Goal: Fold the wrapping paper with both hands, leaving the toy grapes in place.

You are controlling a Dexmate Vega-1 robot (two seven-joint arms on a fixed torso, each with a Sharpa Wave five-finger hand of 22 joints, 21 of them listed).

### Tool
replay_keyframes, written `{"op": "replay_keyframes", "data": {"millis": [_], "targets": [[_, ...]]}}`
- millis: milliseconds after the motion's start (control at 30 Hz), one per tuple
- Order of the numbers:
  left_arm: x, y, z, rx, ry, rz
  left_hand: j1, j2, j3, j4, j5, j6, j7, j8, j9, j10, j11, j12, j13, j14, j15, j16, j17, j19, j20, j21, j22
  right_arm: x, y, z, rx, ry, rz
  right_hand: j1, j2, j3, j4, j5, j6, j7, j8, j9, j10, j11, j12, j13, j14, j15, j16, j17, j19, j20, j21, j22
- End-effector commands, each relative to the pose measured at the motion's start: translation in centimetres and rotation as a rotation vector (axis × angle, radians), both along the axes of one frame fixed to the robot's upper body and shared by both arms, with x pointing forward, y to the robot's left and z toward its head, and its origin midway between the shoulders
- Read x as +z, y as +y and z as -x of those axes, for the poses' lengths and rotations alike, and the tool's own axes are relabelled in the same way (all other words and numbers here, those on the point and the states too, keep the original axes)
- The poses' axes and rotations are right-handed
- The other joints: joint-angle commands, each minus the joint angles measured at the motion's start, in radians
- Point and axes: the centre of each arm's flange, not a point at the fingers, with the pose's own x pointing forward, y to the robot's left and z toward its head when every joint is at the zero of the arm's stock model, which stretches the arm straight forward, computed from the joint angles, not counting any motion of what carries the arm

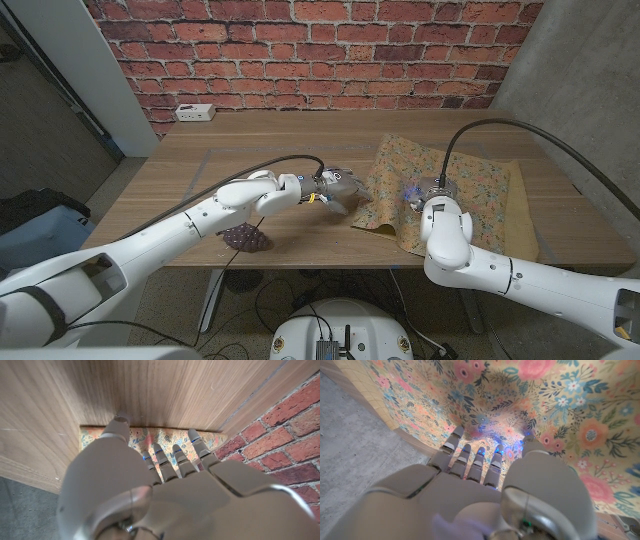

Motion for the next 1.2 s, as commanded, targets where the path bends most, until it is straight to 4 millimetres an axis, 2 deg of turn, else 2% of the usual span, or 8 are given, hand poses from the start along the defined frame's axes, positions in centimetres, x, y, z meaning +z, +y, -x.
{"op": "replay_keyframes", "data": {"millis": [33, 333, 633, 733, 833, 933, 1100, 1200], "targets": [[-1.6, -1.6, -0.8, -0.055, 0.003, -0.025, 0.019, 0.009, 0.002, -0.012, 0.000, 0.040, -0.005, 0.016, 0.003, 0.046, -0.007, 0.016, 0.001, 0.035, -0.107, 0.014, 0.000, 0.020, -0.006, -0.008, 0.002, 0.3, -0.2, 0.1, 0.008, -0.006, -0.010, 0.002, -0.006, -0.006, -0.001, -0.002, 0.000, 0.001, -0.002, 0.002, 0.001, -0.002, 0.002, 0.002, -0.002, -0.050, -0.002, 0.003, 0.007, 0.005, 0.004, 0.003], [-3.0, -2.5, -1.9, -0.075, 0.023, -0.042, 0.044, 0.014, -0.013, -0.016, -0.003, 0.162, -0.007, 0.038, 0.005, 0.163, -0.014, 0.036, 0.003, 0.092, -0.132, 0.024, 0.002, 0.051, -0.014, -0.026, 0.004, 0.4, -0.3, 0.2, 0.013, -0.011, -0.019, 0.000, -0.005, -0.006, -0.002, -0.001, 0.000, 0.001, -0.001, 0.002, 0.001, 0.000, 0.003, 0.002, -0.002, -0.051, -0.002, 0.003, 0.007, 0.005, 0.004, 0.003], [-5.1, -2.4, -2.6, -0.136, 0.038, 0.046, 0.125, 0.070, -0.012, -0.022, -0.001, 0.596, 0.003, 0.092, 0.006, 0.558, -0.009, 0.072, 0.003, 0.254, -0.163, 0.046, 0.005, 0.136, -0.033, -0.048, 0.007, 0.5, -0.6, 0.6, 0.014, -0.021, -0.041, -0.002, -0.004, -0.006, -0.002, -0.001, -0.002, 0.003, -0.001, 0.002, 0.001, 0.000, 0.003, 0.002, -0.001, -0.051, -0.001, 0.003, 0.008, 0.004, 0.004, 0.003], [-5.2, -2.2, -2.6, -0.156, 0.021, 0.093, 0.149, 0.102, 0.016, -0.021, 0.001, 0.749, 0.056, 0.135, 0.011, 0.707, 0.010, 0.100, 0.010, 0.335, -0.182, 0.054, 0.005, 0.166, -0.042, -0.044, 0.007, 0.5, -0.7, 0.6, 0.014, -0.023, -0.053, -0.001, -0.004, -0.006, -0.003, -0.001, -0.002, 0.003, -0.001, 0.002, 0.001, 0.000, 0.003, 0.002, -0.001, -0.051, -0.001, 0.003, 0.008, 0.005, 0.004, 0.003], [-4.8, -1.8, -2.4, -0.177, -0.001, 0.155, 0.159, 0.110, 0.025, -0.022, 0.002, 0.759, 0.088, 0.134, 0.013, 0.723, 0.033, 0.112, 0.031, 0.390, -0.189, 0.066, 0.011, 0.165, -0.043, -0.048, 0.007, 0.6, -0.8, 0.6, 0.014, -0.026, -0.063, -0.002, -0.003, -0.006, -0.003, 0.000, -0.002, 0.003, -0.001, 0.002, 0.000, -0.004, 0.003, 0.002, -0.001, -0.051, -0.001, 0.003, 0.008, 0.005, 0.004, 0.003], [-4.2, -1.3, -2.1, -0.200, -0.045, 0.212, 0.180, 0.115, 0.034, -0.028, 0.004, 0.756, 0.127, 0.134, 0.021, 0.728, 0.024, 0.127, 0.062, 0.438, -0.197, 0.076, 0.017, 0.172, -0.045, -0.049, 0.007, 0.7, -0.8, 0.6, 0.015, -0.029, -0.066, -0.002, -0.002, -0.006, -0.003, 0.000, -0.002, 0.002, 0.000, 0.002, 0.000, -0.002, 0.004, 0.002, 0.000, -0.050, -0.001, 0.003, 0.008, 0.005, 0.004, 0.003], [-2.8, -0.3, -1.5, -0.218, -0.125, 0.291, 0.220, 0.121, 0.036, -0.028, 0.003, 0.771, 0.189, 0.172, 0.071, 0.724, 0.046, 0.177, 0.158, 0.504, -0.202, 0.115, 0.056, 0.179, -0.039, -0.050, 0.009, 0.7, -0.7, 0.6, 0.017, -0.034, -0.074, -0.004, -0.001, -0.006, -0.002, 0.000, -0.004, 0.002, -0.001, 0.002, -0.001, -0.001, 0.003, 0.002, -0.001, -0.050, -0.001, 0.004, 0.009, 0.005, 0.004, 0.003], [-1.9, 0.2, -1.2, -0.207, -0.172, 0.312, 0.232, 0.129, 0.033, -0.022, 0.001, 0.764, 0.200, 0.186, 0.099, 0.717, 0.059, 0.208, 0.214, 0.534, -0.200, 0.143, 0.087, 0.191, -0.028, -0.043, 0.012, 0.7, -0.8, 0.7, 0.018, -0.047, -0.085, -0.004, 0.000, -0.006, -0.003, 0.001, -0.006, 0.001, -0.002, 0.002, -0.001, -0.003, 0.003, 0.002, -0.002, -0.051, -0.001, 0.004, 0.009, 0.005, 0.003, 0.003]]}}
